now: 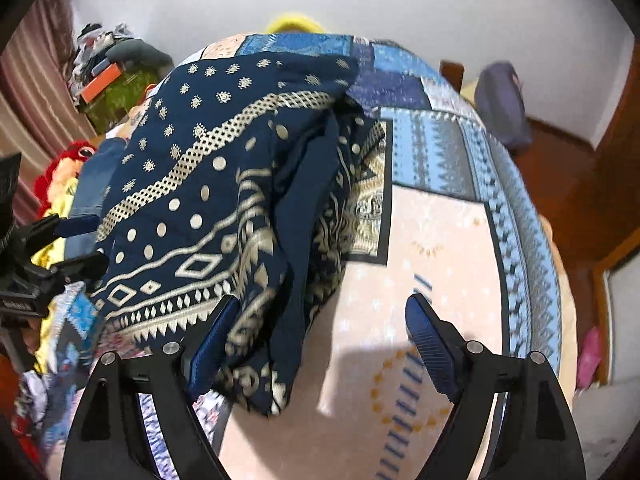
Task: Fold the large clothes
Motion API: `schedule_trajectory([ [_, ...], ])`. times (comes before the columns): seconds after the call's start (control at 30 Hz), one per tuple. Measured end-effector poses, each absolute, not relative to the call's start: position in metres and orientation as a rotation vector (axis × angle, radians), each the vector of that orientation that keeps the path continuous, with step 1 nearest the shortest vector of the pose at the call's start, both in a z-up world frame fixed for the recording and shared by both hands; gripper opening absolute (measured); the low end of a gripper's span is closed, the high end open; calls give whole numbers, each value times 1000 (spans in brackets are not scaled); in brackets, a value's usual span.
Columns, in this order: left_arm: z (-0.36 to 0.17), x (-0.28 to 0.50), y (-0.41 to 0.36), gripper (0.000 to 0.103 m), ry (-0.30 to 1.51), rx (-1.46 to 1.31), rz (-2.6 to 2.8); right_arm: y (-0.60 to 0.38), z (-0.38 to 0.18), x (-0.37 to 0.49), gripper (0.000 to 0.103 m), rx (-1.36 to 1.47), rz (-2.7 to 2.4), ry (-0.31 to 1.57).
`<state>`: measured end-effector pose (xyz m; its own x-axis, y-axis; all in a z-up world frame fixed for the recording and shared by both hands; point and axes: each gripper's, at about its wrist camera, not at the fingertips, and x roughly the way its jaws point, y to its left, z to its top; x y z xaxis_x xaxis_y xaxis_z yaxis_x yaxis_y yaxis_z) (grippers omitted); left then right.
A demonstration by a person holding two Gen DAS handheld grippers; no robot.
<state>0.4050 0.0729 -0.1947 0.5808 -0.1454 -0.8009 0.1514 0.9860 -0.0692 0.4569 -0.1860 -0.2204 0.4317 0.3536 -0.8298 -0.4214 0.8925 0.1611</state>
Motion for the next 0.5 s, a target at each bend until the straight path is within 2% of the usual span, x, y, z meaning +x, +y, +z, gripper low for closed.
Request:
schedule_trajectory([
  [0.3,-162,436,98,91,850,-96,-159,-171,-178,466,86,-20,518,956],
  [0.5,-191,491,110,91,959,-262,-249,-151,-186,507,89,41,549,995],
])
